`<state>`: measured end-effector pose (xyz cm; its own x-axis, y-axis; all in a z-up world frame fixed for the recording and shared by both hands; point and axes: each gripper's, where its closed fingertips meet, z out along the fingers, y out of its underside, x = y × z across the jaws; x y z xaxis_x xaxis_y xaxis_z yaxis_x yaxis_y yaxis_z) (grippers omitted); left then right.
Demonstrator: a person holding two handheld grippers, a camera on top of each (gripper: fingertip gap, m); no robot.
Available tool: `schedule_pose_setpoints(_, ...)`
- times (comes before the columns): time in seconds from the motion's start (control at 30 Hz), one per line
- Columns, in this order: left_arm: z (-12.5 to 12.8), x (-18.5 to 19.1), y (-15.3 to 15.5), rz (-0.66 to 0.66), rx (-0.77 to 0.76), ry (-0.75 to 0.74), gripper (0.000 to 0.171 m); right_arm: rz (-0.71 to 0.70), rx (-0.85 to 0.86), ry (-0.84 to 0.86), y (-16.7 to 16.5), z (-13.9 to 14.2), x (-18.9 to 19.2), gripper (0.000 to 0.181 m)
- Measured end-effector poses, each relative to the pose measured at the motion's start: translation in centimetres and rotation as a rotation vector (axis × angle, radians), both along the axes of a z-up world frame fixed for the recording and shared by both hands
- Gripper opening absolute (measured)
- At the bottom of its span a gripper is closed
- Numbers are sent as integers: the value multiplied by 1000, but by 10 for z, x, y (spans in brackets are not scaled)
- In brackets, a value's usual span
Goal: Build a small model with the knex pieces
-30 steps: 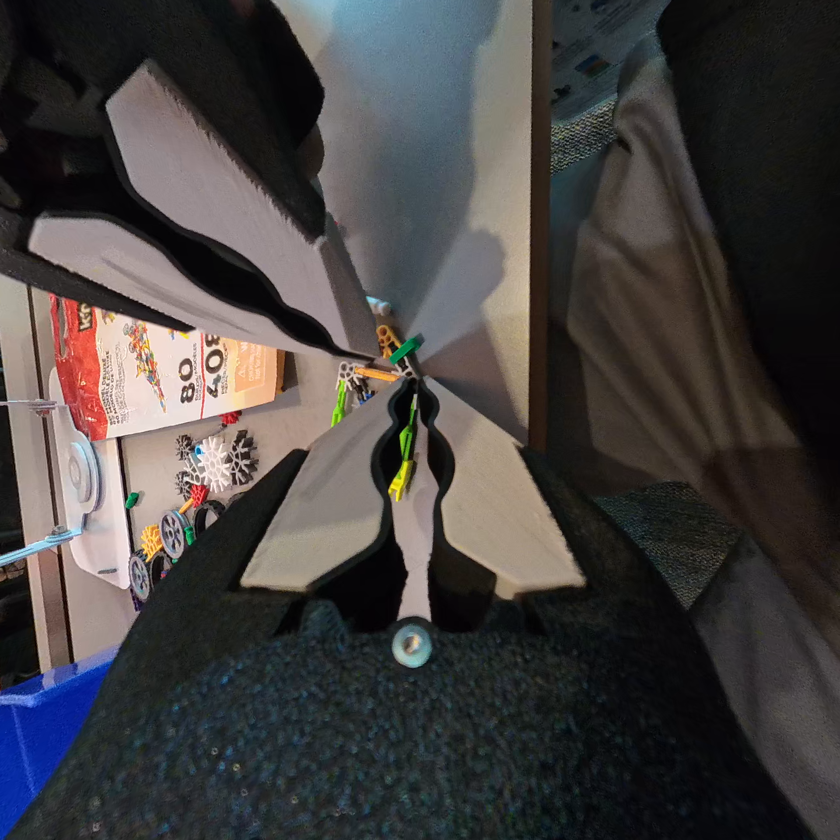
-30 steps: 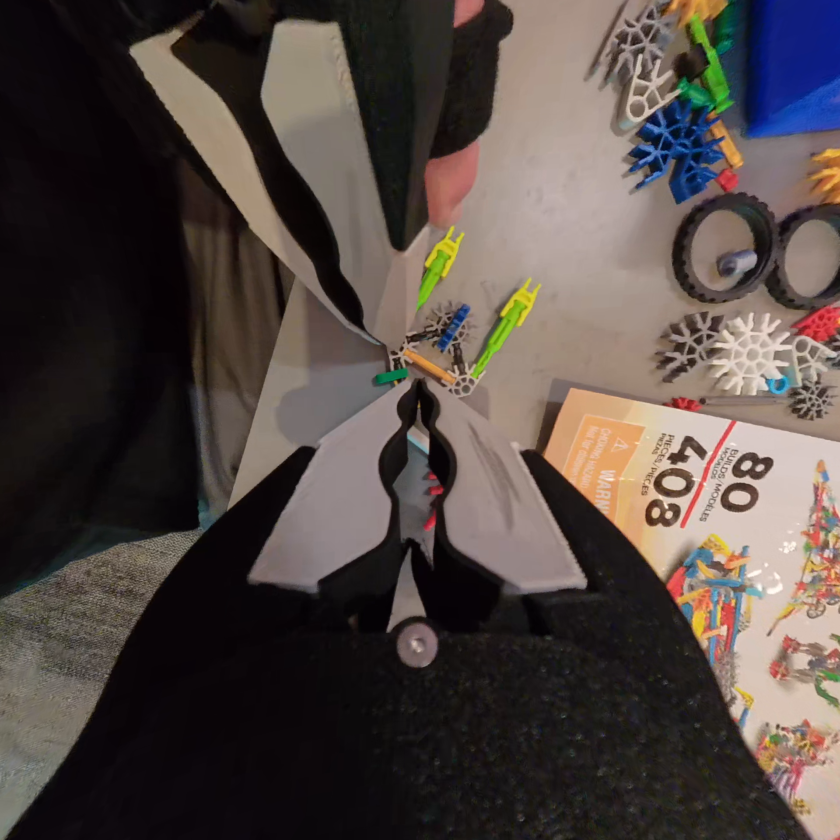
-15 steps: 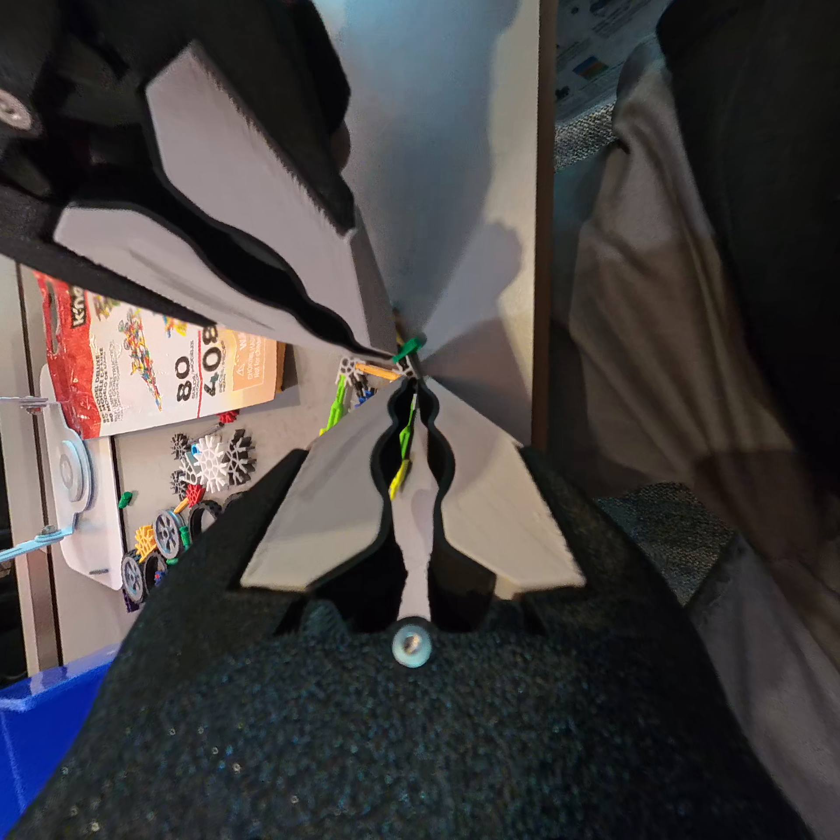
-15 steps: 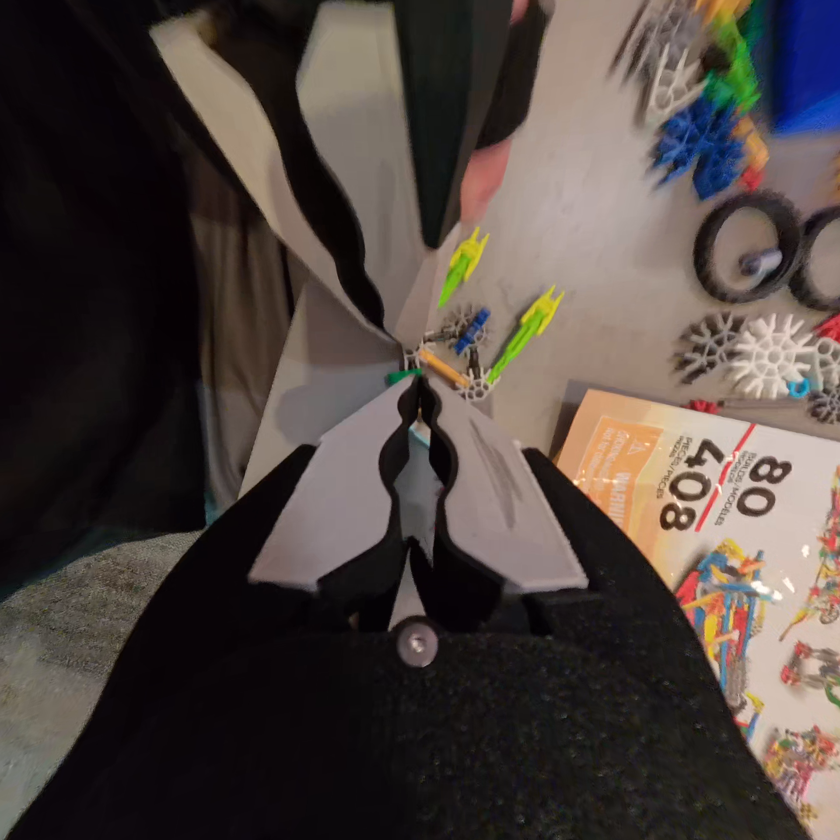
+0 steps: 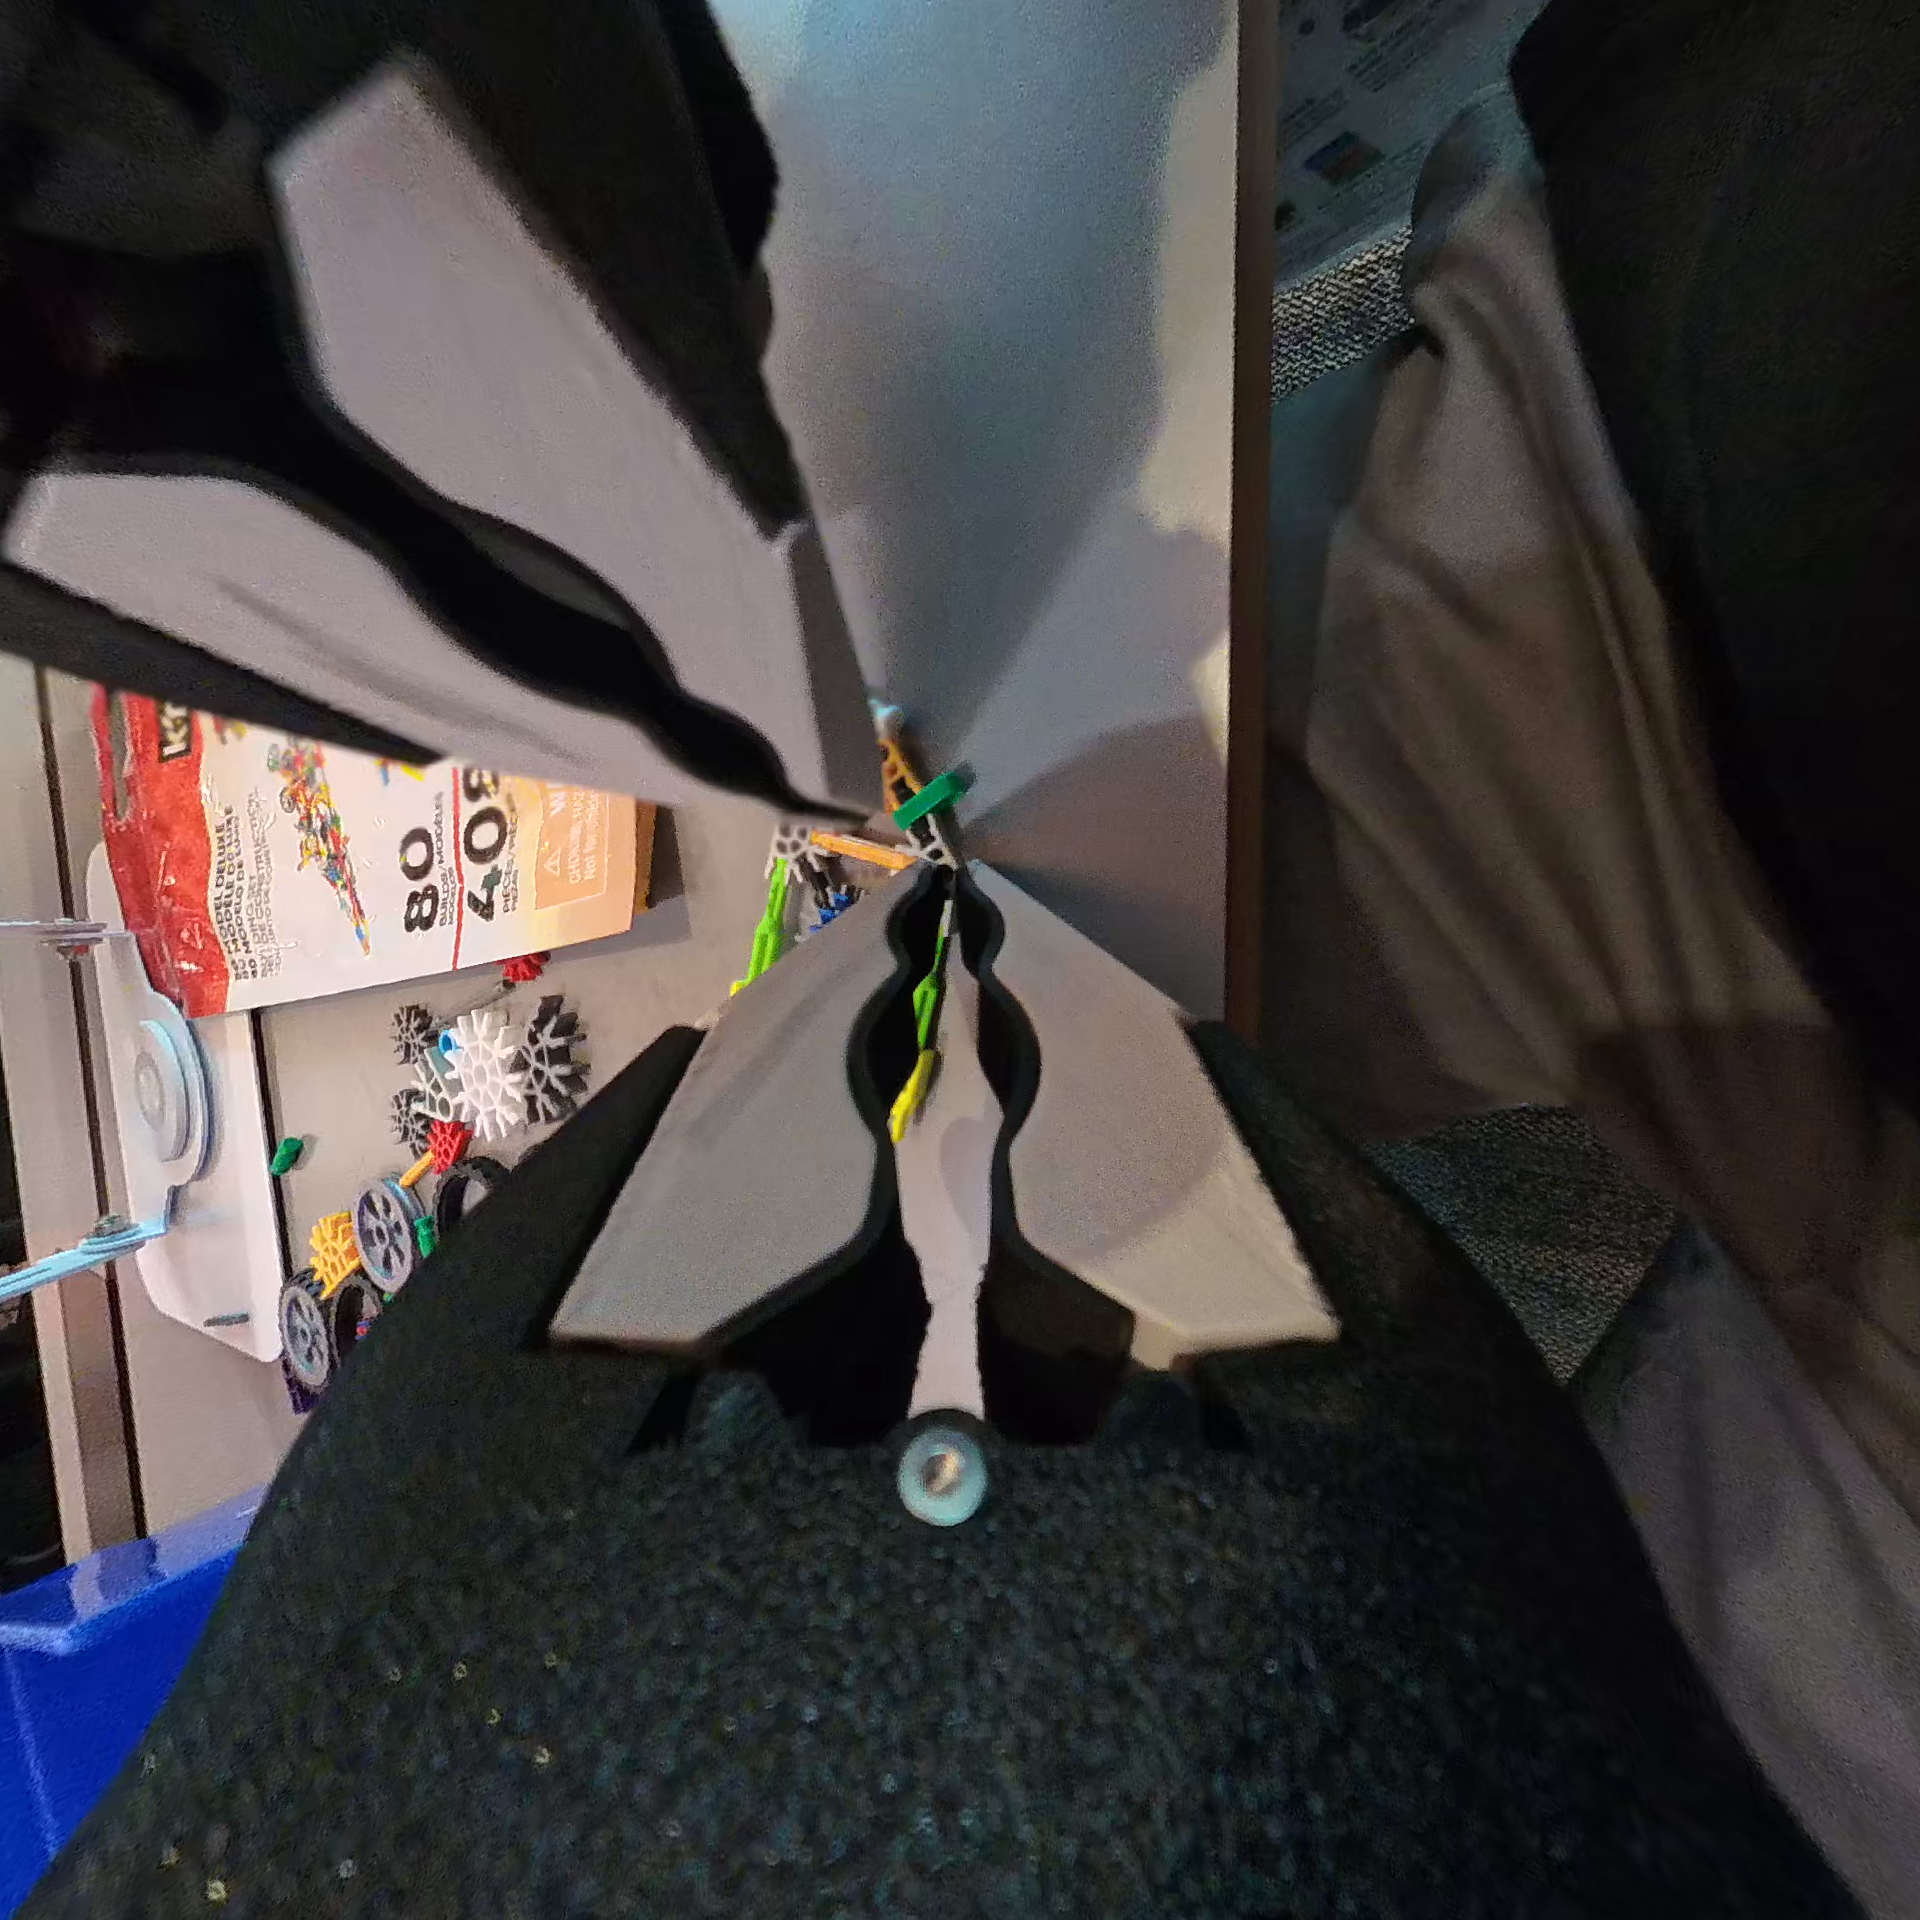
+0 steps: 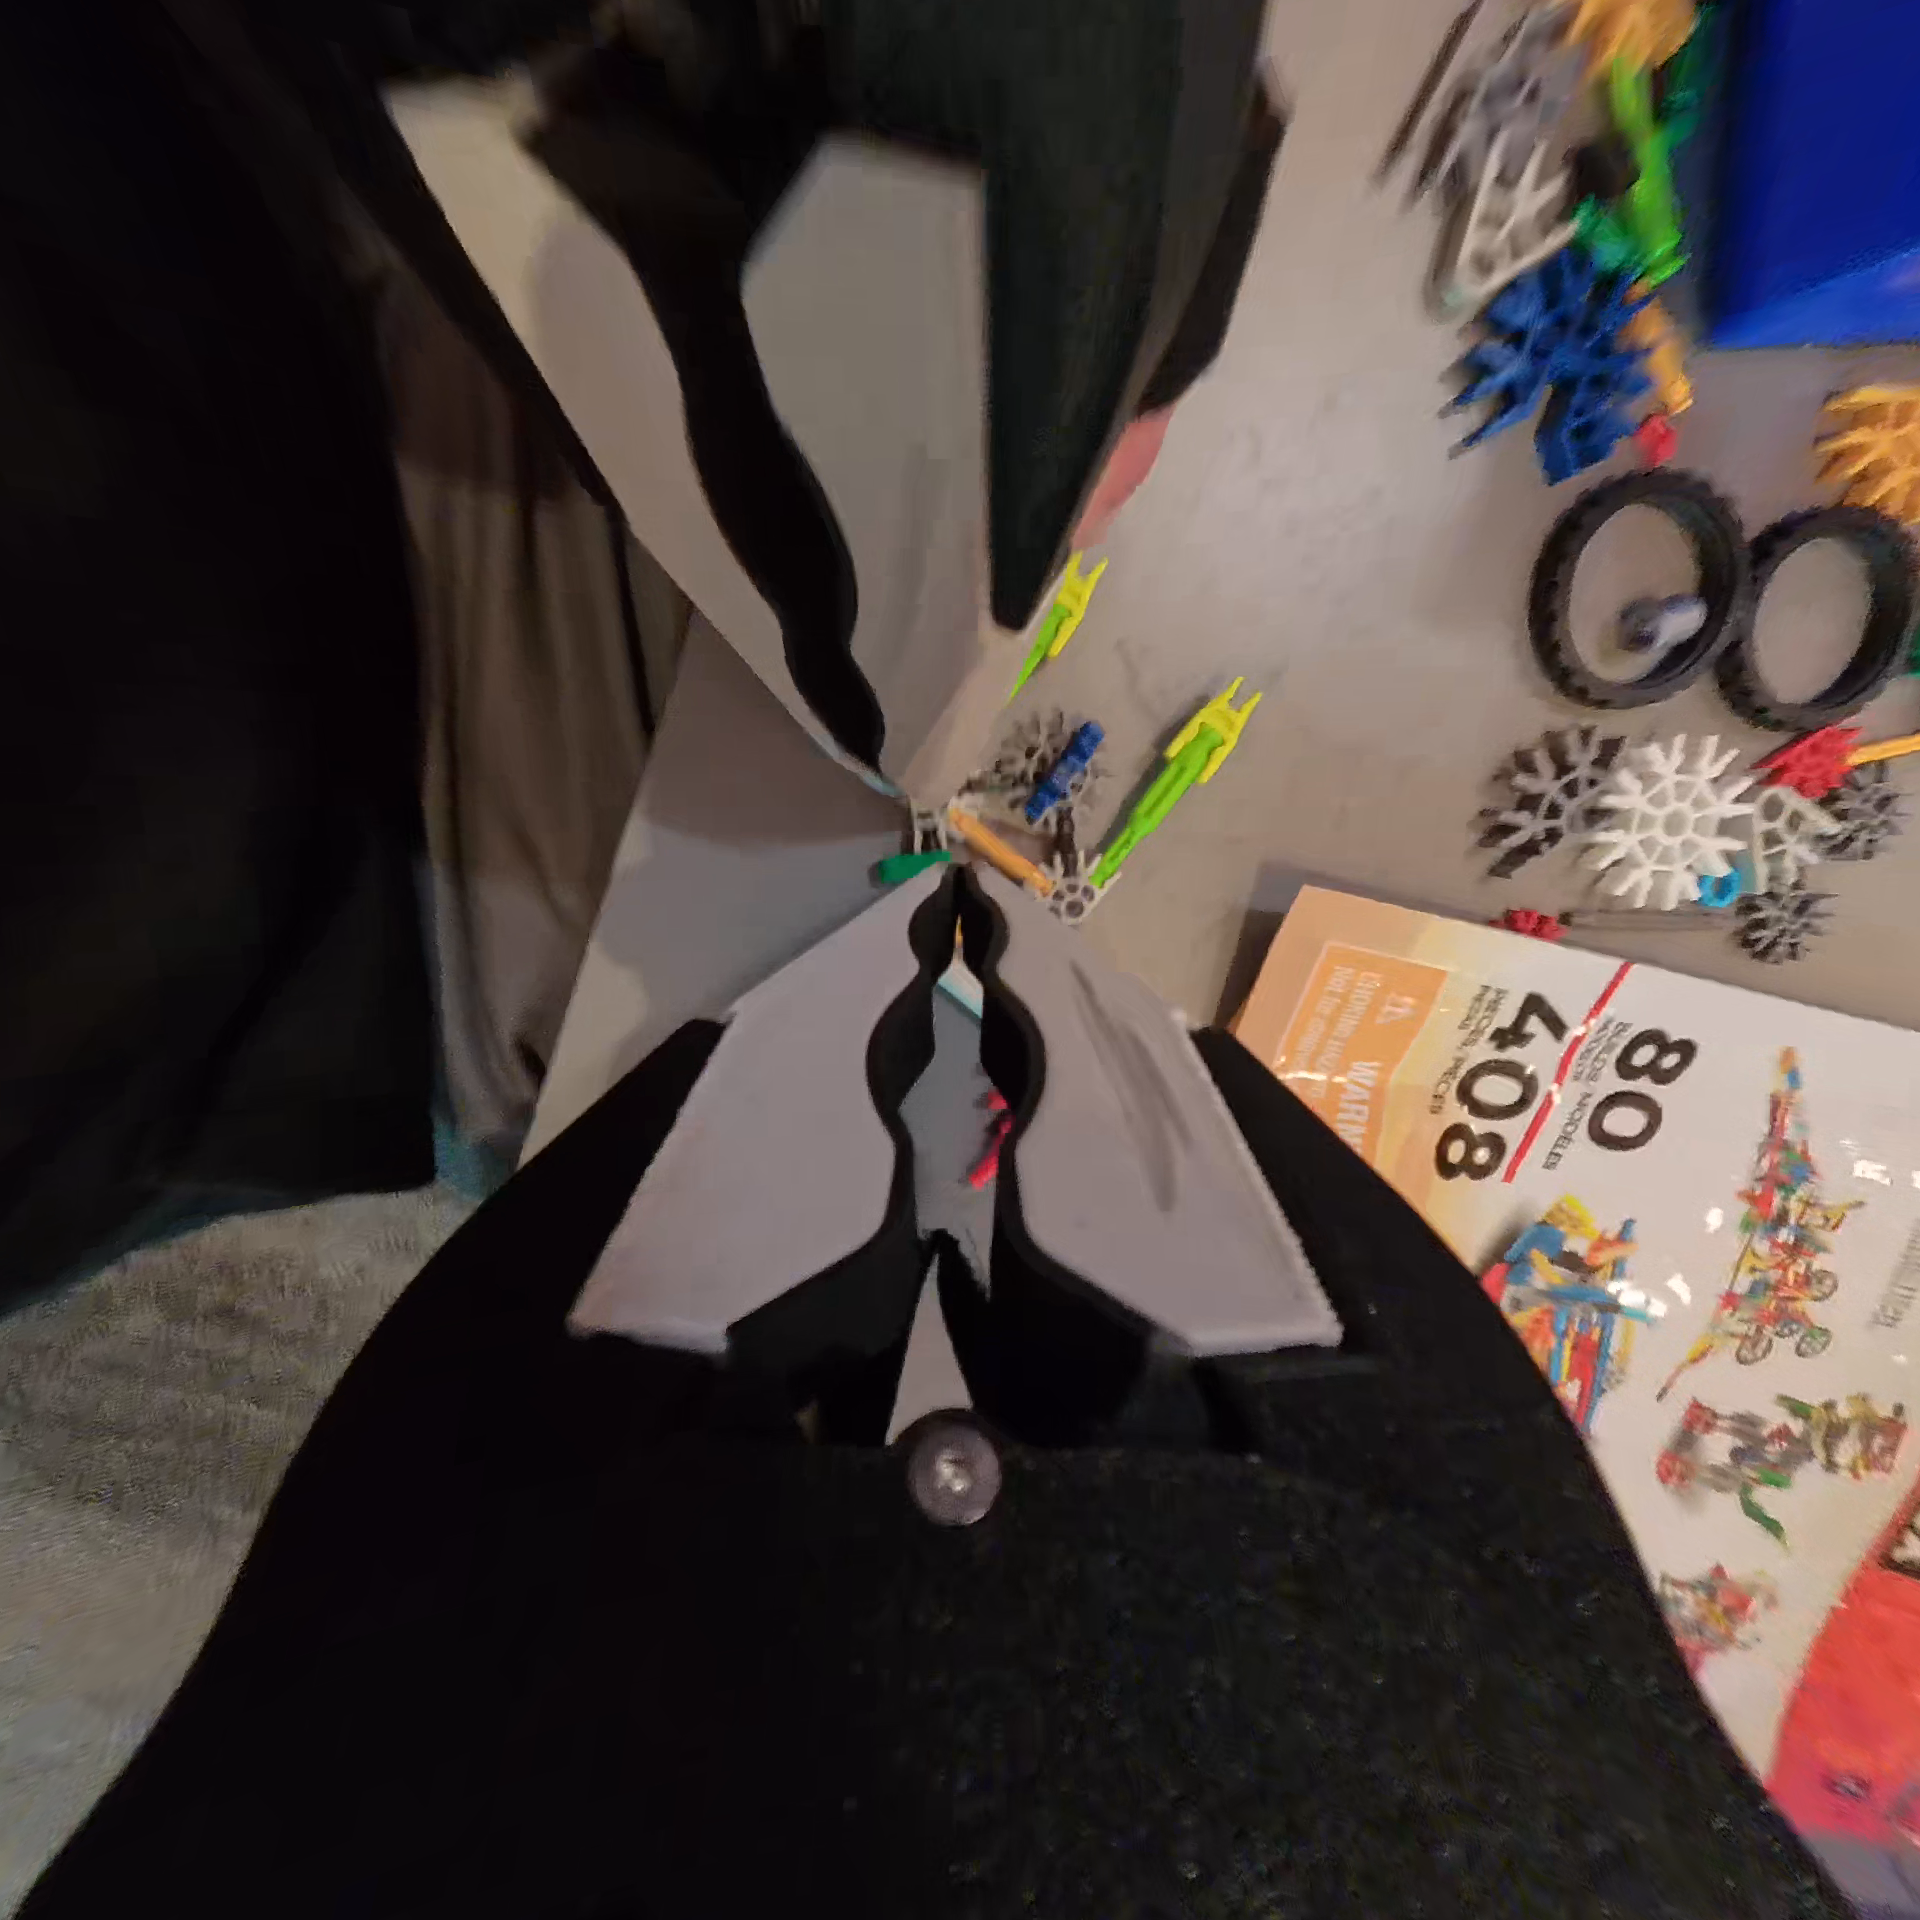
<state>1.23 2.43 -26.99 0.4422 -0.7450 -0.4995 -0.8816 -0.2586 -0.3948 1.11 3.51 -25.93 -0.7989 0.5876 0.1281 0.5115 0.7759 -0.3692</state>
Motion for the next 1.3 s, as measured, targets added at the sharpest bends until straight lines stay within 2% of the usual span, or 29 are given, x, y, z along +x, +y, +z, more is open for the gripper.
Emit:
schedule_pose_setpoints(0.07, 0, 1, 0, 2, -1, -8, 1, -13, -37, 13, -4, 7, -2, 0)
schedule_pose_setpoints(0.1, 0, 1, 0, 3, -2, -10, 1, -14, 14, -36, 3, -7, 5, 2)
schedule_pose_setpoints(0.13, 0, -1, -1, 0, -4, -2, 1, -30, -24, -38, 2, -8, 4, 1)
schedule_pose_setpoints(0.37, 1, -5, -4, -26, -9, -4, 1, -41, -62, 69, 6, 5, -7, 0)
schedule_pose_setpoints(0.43, 1, -6, -9, -35, -20, -21, 2, -27, -68, 53, 6, -2, -2, 4)
schedule_pose_setpoints(0.5, 1, -12, -13, -28, -30, -31, 1, -31, -46, 40, 5, -11, -1, 0)
schedule_pose_setpoints(0.6, 1, -27, -14, 30, -5, -21, 3, -35, -84, 53, -2, -11, -1, 0)
schedule_pose_setpoints(0.73, 2, -24, -27, 43, -8, -77, 2, -46, -116, 129, -4, -1, -9, 5)
schedule_pose_setpoints(0.9, 2, -14, -41, -9, -21, -100, 2, 54, -117, 233, -27, 2, -15, 13)
schedule_pose_setpoints(1.03, 4, -13, -47, -18, -3, -115, 2, 70, -148, 220, -38, -6, -10, 3)
schedule_pose_setpoints(1.17, 5, -14, -49, 11, 38, -108, 6, 55, -163, 213, -44, -6, -5, 0)
schedule_pose_setpoints(1.2, 5, -12, -49, 20, 55, -110, 9, 49, -157, 216, -45, -5, -5, 0)
schedule_pose_setpoints(1.23, 7, -11, -48, 34, 82, -107, 20, 45, -155, 216, -45, -5, -5, 0)
schedule_pose_setpoints(1.3, 9, -8, -48, 50, 111, -101, 21, 30, -162, 200, -46, -6, -5, 0)
